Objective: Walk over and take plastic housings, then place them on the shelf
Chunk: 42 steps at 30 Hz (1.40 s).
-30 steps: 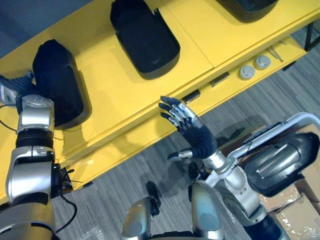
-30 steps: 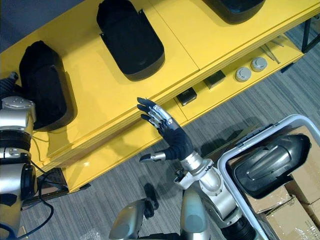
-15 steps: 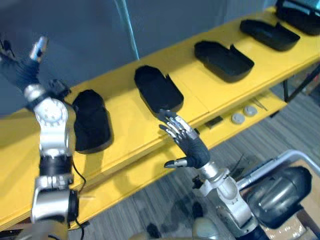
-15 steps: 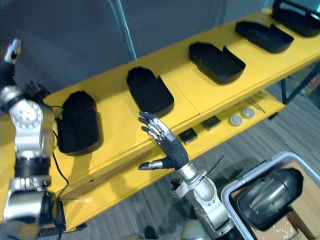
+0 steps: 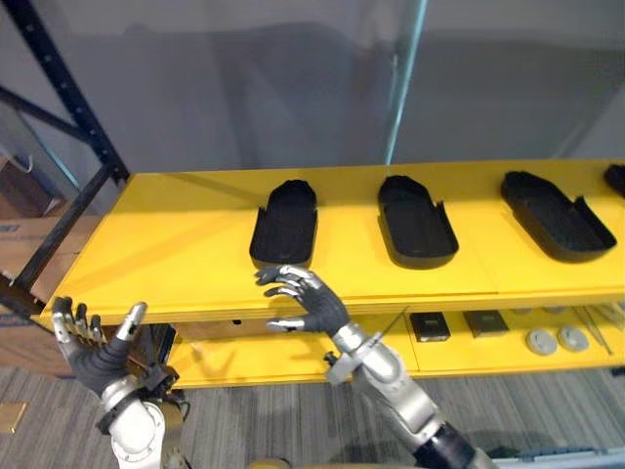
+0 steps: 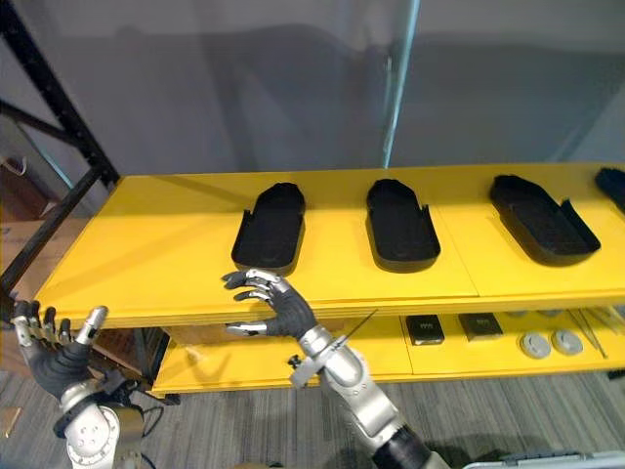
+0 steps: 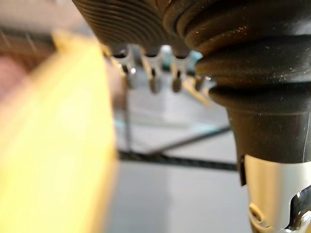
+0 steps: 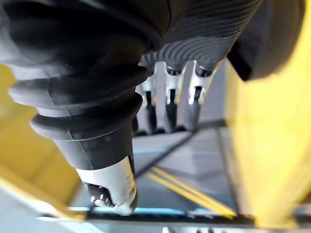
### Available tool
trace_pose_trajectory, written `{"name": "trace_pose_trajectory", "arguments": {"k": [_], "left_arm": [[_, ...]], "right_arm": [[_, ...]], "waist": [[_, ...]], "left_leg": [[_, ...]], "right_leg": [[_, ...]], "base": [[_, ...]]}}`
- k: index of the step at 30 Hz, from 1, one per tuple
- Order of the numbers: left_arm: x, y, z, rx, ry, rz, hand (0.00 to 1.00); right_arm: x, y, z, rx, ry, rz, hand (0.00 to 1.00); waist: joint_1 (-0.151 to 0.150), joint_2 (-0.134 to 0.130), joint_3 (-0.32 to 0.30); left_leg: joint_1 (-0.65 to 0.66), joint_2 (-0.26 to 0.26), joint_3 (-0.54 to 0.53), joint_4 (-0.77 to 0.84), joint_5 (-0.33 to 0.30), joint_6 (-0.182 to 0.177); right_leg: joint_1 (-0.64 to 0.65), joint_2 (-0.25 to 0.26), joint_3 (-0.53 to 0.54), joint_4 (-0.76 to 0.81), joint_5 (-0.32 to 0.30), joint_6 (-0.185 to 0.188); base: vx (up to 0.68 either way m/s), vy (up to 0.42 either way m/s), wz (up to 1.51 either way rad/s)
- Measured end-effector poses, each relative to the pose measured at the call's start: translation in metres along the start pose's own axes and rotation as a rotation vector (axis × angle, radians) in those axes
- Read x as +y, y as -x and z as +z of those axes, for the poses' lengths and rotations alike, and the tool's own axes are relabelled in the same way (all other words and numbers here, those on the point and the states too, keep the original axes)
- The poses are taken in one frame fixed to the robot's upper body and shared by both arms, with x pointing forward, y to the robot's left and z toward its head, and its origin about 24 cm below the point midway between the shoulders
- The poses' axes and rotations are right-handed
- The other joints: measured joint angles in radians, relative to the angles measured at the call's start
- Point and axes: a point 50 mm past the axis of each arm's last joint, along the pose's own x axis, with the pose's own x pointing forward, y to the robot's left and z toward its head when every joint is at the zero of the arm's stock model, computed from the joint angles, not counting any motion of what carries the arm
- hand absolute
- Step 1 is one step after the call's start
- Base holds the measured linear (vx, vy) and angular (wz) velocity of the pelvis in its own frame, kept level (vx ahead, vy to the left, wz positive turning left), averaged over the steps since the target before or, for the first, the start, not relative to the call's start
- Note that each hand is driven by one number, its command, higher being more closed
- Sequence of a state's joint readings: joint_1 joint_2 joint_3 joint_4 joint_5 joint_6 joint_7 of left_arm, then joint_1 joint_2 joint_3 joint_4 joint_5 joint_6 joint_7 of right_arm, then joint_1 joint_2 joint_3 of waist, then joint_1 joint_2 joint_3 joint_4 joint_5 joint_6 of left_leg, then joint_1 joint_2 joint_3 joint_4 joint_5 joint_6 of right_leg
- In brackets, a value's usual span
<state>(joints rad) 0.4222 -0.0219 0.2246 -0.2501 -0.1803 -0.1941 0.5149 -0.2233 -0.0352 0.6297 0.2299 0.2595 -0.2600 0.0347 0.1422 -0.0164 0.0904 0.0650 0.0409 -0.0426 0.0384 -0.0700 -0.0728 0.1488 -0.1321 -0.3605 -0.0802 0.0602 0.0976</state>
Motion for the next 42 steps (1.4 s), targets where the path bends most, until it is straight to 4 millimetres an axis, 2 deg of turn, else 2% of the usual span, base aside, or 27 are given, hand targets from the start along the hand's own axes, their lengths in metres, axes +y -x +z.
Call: {"name": "trace_pose_trajectory", "arguments": {"k": [1,3,5,10,13,17,20,27,35,36,39,40,42], "left_arm": [[0.004,0.005,-0.01,0.05,-0.013,-0.008,0.0],[0.009,0.013,-0.019,0.094,-0.02,-0.022,0.0],[0.009,0.019,-0.025,0.115,-0.025,-0.06,0.0],[-0.008,0.027,-0.026,0.116,0.015,-0.172,0.0],[-0.021,0.03,-0.027,0.13,0.058,-0.233,0.0],[-0.032,0.032,-0.03,0.151,0.083,-0.279,0.0],[-0.034,0.033,-0.033,0.161,0.081,-0.287,0.0],[-0.037,0.035,-0.034,0.168,0.085,-0.299,0.0],[-0.038,0.036,-0.036,0.177,0.084,-0.304,0.0],[-0.037,0.036,-0.037,0.177,0.084,-0.304,0.0],[-0.036,0.037,-0.039,0.172,0.081,-0.301,0.0],[-0.036,0.037,-0.039,0.168,0.082,-0.302,0.0],[-0.036,0.036,-0.035,0.14,0.094,-0.306,0.0]], "right_arm": [[-0.004,-0.003,-0.005,0.026,0.012,-0.029,1.0],[-0.011,-0.007,-0.01,0.053,0.031,-0.081,1.0],[-0.02,-0.012,-0.012,0.066,0.067,-0.145,1.0],[-0.039,-0.027,-0.001,0.032,0.126,-0.278,1.0],[-0.048,-0.035,0.006,0.014,0.134,-0.35,1.0],[-0.06,-0.045,0.018,-0.02,0.134,-0.416,1.0],[-0.064,-0.05,0.021,-0.022,0.141,-0.428,1.0],[-0.068,-0.051,0.02,-0.012,0.143,-0.438,1.0],[-0.067,-0.051,0.024,-0.039,0.157,-0.428,1.0],[-0.064,-0.052,0.032,-0.089,0.162,-0.421,0.0],[-0.046,-0.045,0.075,-0.321,0.155,-0.367,0.0],[-0.043,-0.041,0.083,-0.369,0.148,-0.36,0.0],[-0.036,-0.019,0.109,-0.51,0.129,-0.326,0.0]], "waist": [[0.013,0.0,0.0],[0.016,0.0,0.001],[0.038,0.006,0.007],[0.047,0.021,0.055],[0.054,0.009,0.075],[0.061,0.011,0.098],[0.062,0.012,0.1],[0.061,0.038,0.134],[0.059,0.038,0.134],[0.056,0.038,0.134],[0.03,0.036,0.133],[0.028,0.035,0.133],[0.006,0.022,0.128]], "left_leg": [[-0.006,-0.004,-0.009,0.0,0.001,0.0],[-0.015,-0.012,-0.035,0.003,0.003,0.0],[-0.017,-0.016,-0.043,0.005,0.006,0.003],[-0.032,-0.024,-0.063,0.009,0.011,0.004],[-0.033,-0.024,-0.063,0.009,0.011,0.005],[-0.036,-0.029,-0.063,0.009,0.01,0.005],[-0.053,-0.029,-0.067,0.018,0.01,0.005],[-0.061,-0.03,-0.07,0.037,0.005,0.005],[-0.063,-0.029,-0.067,0.04,0.005,0.004],[-0.063,-0.028,-0.064,0.039,0.005,0.004],[-0.061,-0.025,-0.053,0.038,0.001,0.004],[-0.058,-0.023,-0.047,0.038,-0.001,0.004],[-0.039,-0.015,0.0,0.035,-0.01,0.005]], "right_leg": [[0.007,-0.003,-0.016,0.0,-0.001,0.001],[0.011,-0.01,-0.045,0.0,-0.004,0.004],[0.011,-0.013,-0.052,0.0,-0.004,0.004],[0.009,-0.023,-0.077,0.013,-0.011,0.006],[0.007,-0.023,-0.077,0.012,-0.011,0.006],[0.004,-0.027,-0.078,0.012,-0.011,0.005],[-0.008,-0.027,-0.081,0.013,-0.011,0.005],[-0.008,-0.028,-0.082,0.02,-0.012,0.004],[-0.01,-0.028,-0.081,0.02,-0.012,0.004],[-0.012,-0.028,-0.079,0.019,-0.012,0.004],[-0.015,-0.026,-0.071,0.018,-0.012,0.004],[-0.016,-0.025,-0.064,0.018,-0.012,0.004],[-0.023,-0.023,-0.02,0.019,-0.012,0.005]], "base": [[0.0,0.012,0.33],[0.01,0.017,0.4],[0.02,0.028,0.23],[-0.01,0.018,0.14],[0.0,0.0,0.0],[0.01,0.009,0.0],[0.01,0.016,0.05],[-0.01,0.007,0.01],[0.0,0.002,0.0],[0.0,0.018,-0.05],[0.01,0.018,-0.08],[0.02,0.029,-0.33],[0.03,0.04,-0.53]]}}
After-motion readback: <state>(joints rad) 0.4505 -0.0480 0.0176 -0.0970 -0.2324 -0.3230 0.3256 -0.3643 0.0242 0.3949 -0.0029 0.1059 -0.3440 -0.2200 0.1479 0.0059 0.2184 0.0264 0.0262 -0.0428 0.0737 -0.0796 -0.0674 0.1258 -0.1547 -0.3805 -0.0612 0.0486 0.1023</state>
